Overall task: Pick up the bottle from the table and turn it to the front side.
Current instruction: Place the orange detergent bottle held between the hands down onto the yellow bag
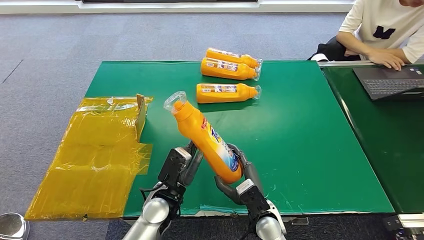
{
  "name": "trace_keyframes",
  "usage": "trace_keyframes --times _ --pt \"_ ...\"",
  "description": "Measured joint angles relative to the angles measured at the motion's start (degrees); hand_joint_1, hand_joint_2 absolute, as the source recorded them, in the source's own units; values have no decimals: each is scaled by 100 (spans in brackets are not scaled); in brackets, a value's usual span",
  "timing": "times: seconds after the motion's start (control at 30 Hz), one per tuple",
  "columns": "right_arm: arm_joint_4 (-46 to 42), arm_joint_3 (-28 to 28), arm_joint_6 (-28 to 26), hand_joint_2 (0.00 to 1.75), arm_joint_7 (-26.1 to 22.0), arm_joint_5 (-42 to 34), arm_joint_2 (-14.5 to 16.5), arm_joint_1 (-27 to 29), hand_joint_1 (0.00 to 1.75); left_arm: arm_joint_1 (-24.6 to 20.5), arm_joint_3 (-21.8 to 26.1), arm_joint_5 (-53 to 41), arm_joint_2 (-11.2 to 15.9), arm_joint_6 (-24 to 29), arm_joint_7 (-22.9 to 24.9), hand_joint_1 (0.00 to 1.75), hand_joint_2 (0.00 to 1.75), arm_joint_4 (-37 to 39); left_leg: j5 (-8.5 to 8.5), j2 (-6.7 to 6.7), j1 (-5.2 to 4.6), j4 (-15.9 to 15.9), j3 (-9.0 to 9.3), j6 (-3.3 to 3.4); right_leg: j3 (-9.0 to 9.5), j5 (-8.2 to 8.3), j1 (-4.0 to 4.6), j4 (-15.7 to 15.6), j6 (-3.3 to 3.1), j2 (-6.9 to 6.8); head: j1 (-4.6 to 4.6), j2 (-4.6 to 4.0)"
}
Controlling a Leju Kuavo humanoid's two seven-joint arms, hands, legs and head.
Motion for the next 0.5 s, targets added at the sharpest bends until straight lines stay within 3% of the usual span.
trace_keyframes --times 0.13,0.27,0.5 --pt "94 9 1 175 -48 -32 21 5 175 -181 -56 -15 1 29 5 0 0 111 0 1 0 0 0 0 -1 0 0 0 0 1 0 0" --pt "145 10 -2 175 -49 -42 31 5 175 -245 -59 -19 1 38 3 0 175 185 0 0 0 0 0 0 -2 0 0 0 0 1 0 1" --pt "227 43 -5 175 -56 -79 68 3 175 -705 -134 -109 3 112 -4 0 175 451 1 0 0 0 -1 -1 -2 0 0 0 0 1 0 0"
